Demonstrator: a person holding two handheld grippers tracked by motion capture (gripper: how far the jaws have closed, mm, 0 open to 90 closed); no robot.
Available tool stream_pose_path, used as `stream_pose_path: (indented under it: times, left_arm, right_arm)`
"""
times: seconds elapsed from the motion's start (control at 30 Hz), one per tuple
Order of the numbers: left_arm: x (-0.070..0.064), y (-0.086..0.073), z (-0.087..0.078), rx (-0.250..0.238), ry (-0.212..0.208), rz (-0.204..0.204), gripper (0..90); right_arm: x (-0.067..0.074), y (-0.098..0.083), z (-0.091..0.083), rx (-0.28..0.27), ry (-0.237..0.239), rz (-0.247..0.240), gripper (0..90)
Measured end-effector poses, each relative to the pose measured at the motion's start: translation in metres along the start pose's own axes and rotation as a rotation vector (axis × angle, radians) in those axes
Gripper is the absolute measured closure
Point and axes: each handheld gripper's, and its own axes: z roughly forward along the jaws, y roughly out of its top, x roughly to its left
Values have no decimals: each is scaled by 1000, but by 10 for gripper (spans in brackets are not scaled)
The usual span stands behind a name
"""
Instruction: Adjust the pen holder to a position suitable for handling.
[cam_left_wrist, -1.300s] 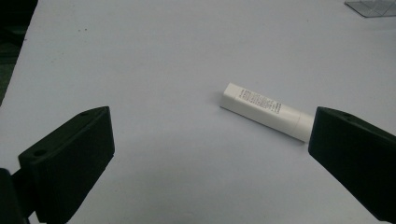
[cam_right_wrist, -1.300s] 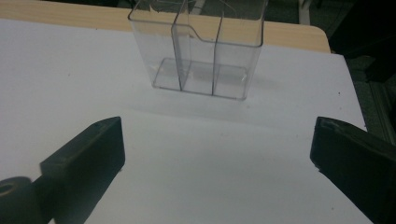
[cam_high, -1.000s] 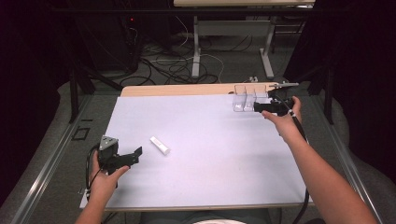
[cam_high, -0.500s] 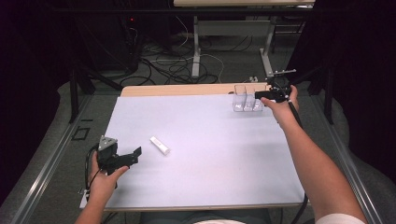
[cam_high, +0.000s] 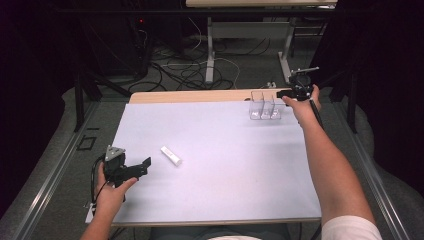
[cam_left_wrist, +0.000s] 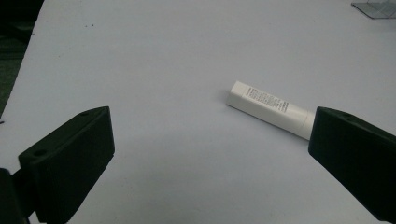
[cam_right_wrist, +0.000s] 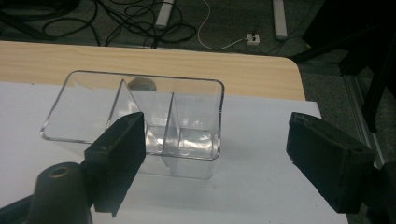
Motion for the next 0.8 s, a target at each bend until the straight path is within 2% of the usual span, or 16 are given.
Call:
stream_pose_path:
  times: [0.13, 0.33, 0.47, 0.5, 0.63, 0.8]
  left_arm:
    - [1, 0, -1, -4, 7, -4, 4]
    - [1, -1, -2, -6, 14, -5, 4]
    - [1, -1, -3, 3, 17, -8, 4]
    - [1, -1, -3, 3, 18, -8, 4]
    - [0, -2, -3, 4, 19, -9, 4]
    - [0, -2, -3, -4, 20, -11, 5]
  right_arm:
    - [-4, -3, 12, 27, -3, -8, 261]
    - [-7, -4, 22, 51, -1, -6, 294]
    - [-10, -5, 26, 57, -16, 0, 322]
    - [-11, -6, 26, 58, -16, -2, 365]
    - [-12, -6, 27, 72, -17, 9, 414]
    - [-12, -6, 28, 75, -13, 1, 462]
